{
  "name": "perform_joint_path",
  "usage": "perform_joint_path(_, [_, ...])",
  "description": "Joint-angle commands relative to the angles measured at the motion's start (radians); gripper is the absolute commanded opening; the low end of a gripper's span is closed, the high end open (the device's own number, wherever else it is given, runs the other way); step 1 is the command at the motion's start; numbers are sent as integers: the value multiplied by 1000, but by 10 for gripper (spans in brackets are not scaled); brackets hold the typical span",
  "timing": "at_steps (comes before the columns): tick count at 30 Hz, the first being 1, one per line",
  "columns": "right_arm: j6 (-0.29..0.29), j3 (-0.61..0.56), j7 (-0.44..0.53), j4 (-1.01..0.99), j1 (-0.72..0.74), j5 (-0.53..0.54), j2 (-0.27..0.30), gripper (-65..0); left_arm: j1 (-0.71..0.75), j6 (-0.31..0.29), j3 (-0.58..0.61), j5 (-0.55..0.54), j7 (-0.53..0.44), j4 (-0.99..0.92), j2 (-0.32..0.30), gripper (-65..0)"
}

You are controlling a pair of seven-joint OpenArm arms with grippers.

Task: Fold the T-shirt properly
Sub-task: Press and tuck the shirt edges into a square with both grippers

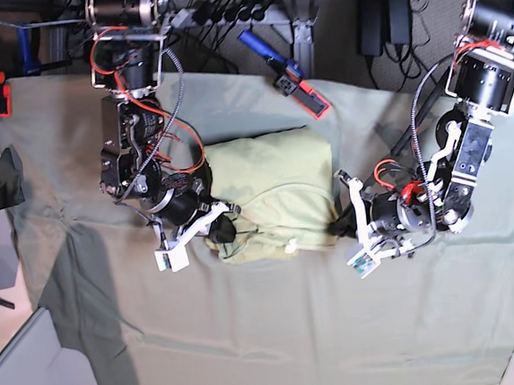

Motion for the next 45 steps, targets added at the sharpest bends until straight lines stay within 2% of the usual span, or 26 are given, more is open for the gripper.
perform_joint_path(1, [20, 3, -33, 17, 8, -43, 16, -650, -22, 8, -7, -27, -3, 24, -3, -650])
perform_joint_path(11, [20, 5, -82, 188, 8, 43, 16, -650, -22, -15, -7, -209, 176, 294, -3, -650])
perform_joint_path(14, [20, 4, -112, 280, 8, 50, 16, -650, -22, -17, -7, -242, 187, 336, -3, -650])
perform_joint_path(16, [20, 4, -145, 333, 8, 55, 16, -650, -22, -44, -7, -270, 197, 352, -3, -650])
perform_joint_path(21, [31, 4, -216, 398, 0, 179, 7, -650, 23, -118, -7, -414, 289, 357, -3, -650])
perform_joint_path(24, [47, 1, -241, 412, -28, 225, -21, -650, 94, -118, -5, -393, 276, 357, -3, -650])
perform_joint_path(29, [53, -60, -240, 394, -90, 228, -54, -650, 188, -118, -5, -259, 140, 352, 0, -650])
perform_joint_path(36, [53, -71, -184, 303, -130, 71, -38, -650, 228, -118, 37, -214, 96, 282, 3, -650])
perform_joint_path(40, [53, -71, -148, 210, -129, 55, -17, -650, 227, -118, 86, -142, -5, 190, 11, -650])
perform_joint_path(42, [53, -71, -121, 167, -127, 34, -17, -650, 224, -118, 88, -95, -31, 140, 26, -650])
perform_joint_path(45, [53, -71, -93, 129, -128, 8, -18, -650, 215, -118, 86, -84, -45, 90, 42, -650])
